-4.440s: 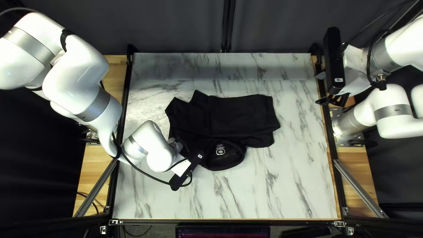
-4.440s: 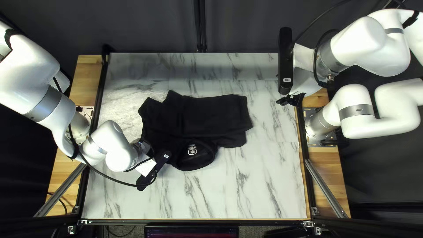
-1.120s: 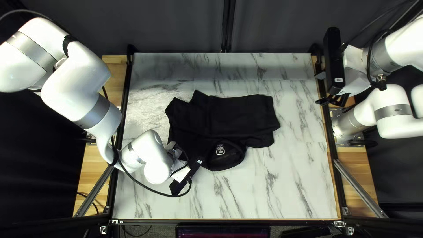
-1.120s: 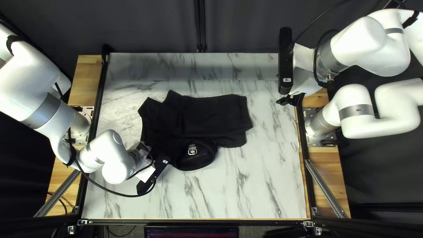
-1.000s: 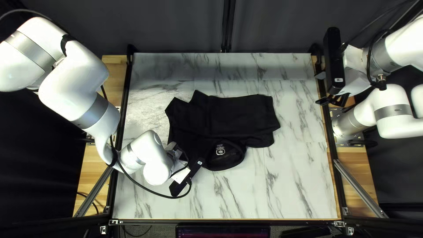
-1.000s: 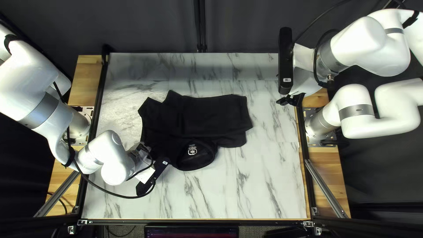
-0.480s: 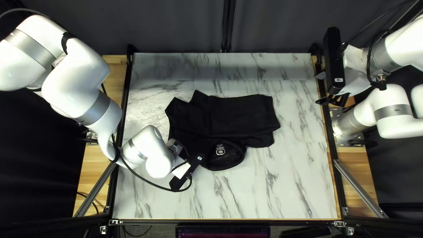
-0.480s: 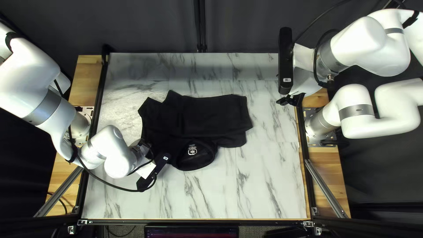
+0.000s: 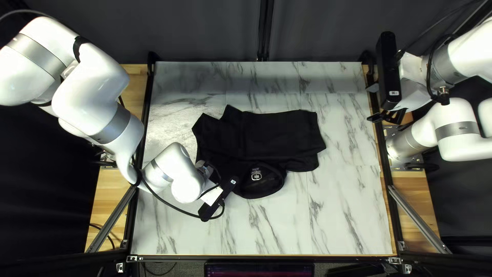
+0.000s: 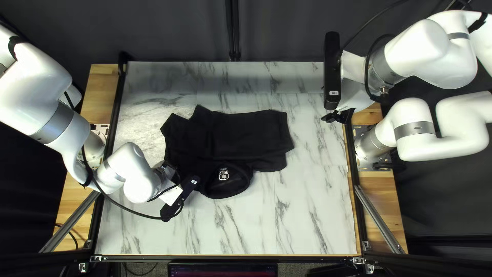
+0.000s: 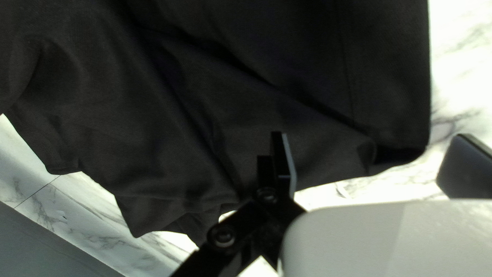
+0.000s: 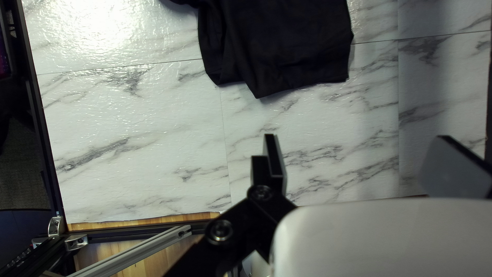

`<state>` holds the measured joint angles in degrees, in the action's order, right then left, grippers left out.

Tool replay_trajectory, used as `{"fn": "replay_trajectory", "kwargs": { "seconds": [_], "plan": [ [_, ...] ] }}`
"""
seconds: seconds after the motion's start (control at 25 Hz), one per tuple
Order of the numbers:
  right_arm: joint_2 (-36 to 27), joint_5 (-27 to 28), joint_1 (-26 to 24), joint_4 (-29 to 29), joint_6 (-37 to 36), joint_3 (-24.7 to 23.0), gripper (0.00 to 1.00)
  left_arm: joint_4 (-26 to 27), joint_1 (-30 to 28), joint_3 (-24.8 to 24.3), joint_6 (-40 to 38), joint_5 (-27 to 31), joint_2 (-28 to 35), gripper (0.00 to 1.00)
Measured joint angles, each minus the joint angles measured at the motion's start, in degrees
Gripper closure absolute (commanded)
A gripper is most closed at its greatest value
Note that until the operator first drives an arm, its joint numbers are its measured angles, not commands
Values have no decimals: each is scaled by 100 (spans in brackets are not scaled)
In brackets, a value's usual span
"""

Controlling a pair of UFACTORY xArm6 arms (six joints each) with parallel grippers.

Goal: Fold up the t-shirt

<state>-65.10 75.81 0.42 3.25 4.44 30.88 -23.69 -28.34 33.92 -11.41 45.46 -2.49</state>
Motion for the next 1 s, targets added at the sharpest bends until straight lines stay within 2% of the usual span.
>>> {"fn": "replay_trajectory", "kwargs": {
  "seconds": [0.04, 0.36, 0.56, 0.64, 0.68, 0.72, 0.76, 0.8, 1.0],
  "plan": [
    [0, 0, 0, 0, 0, 0, 0, 10, -2, -1, 7, 8, 9, 94],
    [0, 0, 0, 0, 0, 0, 0, 112, -3, 25, 122, 43, 1, 100],
    [0, 0, 0, 0, 0, 0, 0, 180, 7, 72, 226, 87, -3, 100],
    [0, 0, 0, 0, 0, 0, 0, 207, 9, 114, 280, 125, -1, 97],
    [0, 0, 0, 0, 0, 0, 0, 220, 9, 132, 304, 139, -2, 94],
    [0, 0, 0, 0, 0, 0, 0, 233, 10, 149, 330, 148, -5, 45],
    [0, 0, 0, 0, 0, 0, 0, 246, 10, 160, 352, 155, -6, 15],
    [0, 0, 0, 0, 0, 0, 0, 257, 9, 166, 368, 158, -6, 0],
    [0, 0, 0, 0, 0, 0, 0, 335, -6, 194, 470, 172, 1, 0]
  ]
}}
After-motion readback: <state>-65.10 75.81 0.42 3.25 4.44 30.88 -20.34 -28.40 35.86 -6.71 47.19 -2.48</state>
